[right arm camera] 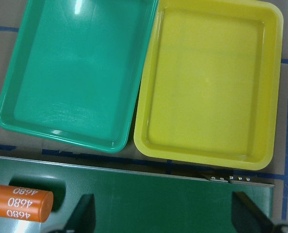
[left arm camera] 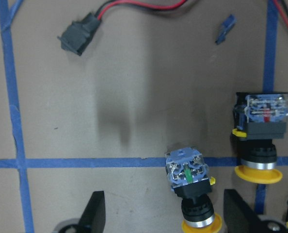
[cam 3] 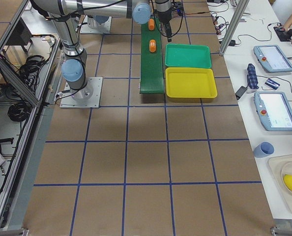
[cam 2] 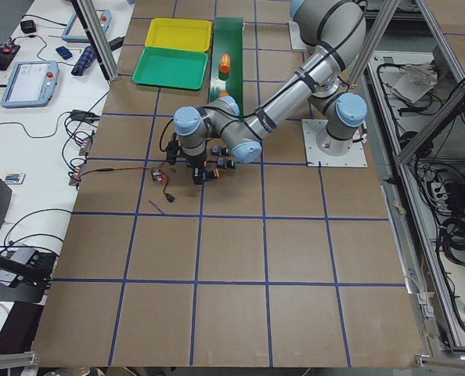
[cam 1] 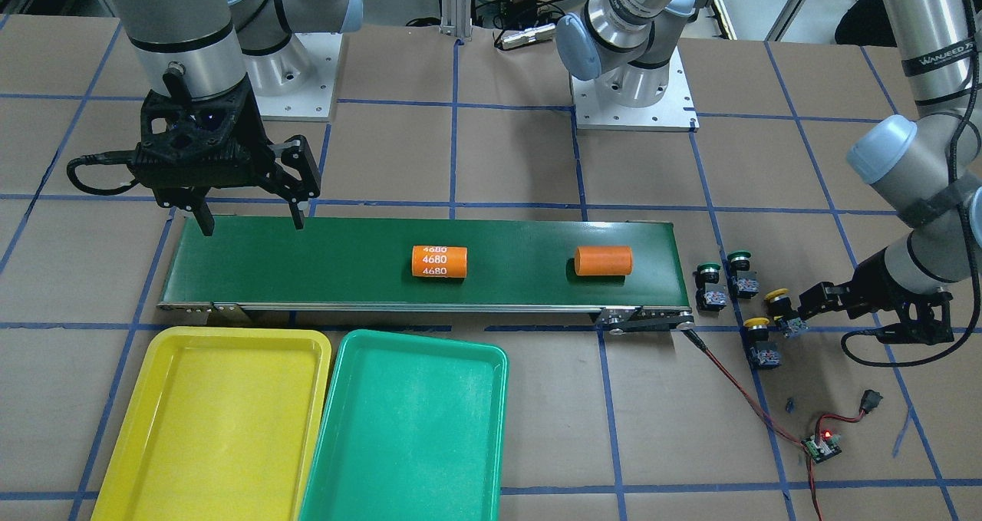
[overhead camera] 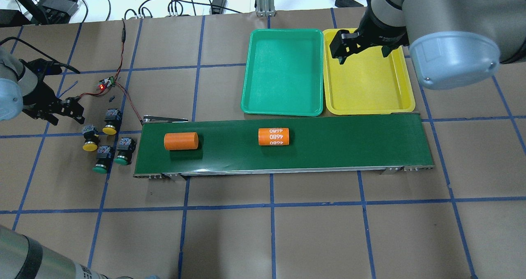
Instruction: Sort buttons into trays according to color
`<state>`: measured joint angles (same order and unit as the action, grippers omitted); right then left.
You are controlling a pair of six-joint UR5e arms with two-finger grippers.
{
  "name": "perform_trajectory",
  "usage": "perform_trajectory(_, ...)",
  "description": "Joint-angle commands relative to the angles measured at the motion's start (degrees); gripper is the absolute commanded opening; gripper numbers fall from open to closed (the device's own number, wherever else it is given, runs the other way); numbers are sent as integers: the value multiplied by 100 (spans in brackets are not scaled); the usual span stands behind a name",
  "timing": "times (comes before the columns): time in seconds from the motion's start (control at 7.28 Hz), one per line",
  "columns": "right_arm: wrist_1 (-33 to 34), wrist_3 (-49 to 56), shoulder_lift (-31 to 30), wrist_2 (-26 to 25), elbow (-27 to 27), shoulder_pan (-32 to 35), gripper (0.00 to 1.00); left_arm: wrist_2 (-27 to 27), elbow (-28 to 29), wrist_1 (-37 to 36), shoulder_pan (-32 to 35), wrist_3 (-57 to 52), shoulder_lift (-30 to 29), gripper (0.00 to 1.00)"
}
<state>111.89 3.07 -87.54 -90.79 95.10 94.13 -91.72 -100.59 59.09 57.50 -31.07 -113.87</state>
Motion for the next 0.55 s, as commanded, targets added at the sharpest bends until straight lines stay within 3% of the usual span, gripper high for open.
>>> perform_trajectory(0.0,0,1,0,0,0,0,100,23,-48,-12,33,92,-82,85)
perform_trajectory(0.41,0,1,0,0,0,0,100,14,-154,-12,51,312,-275,85)
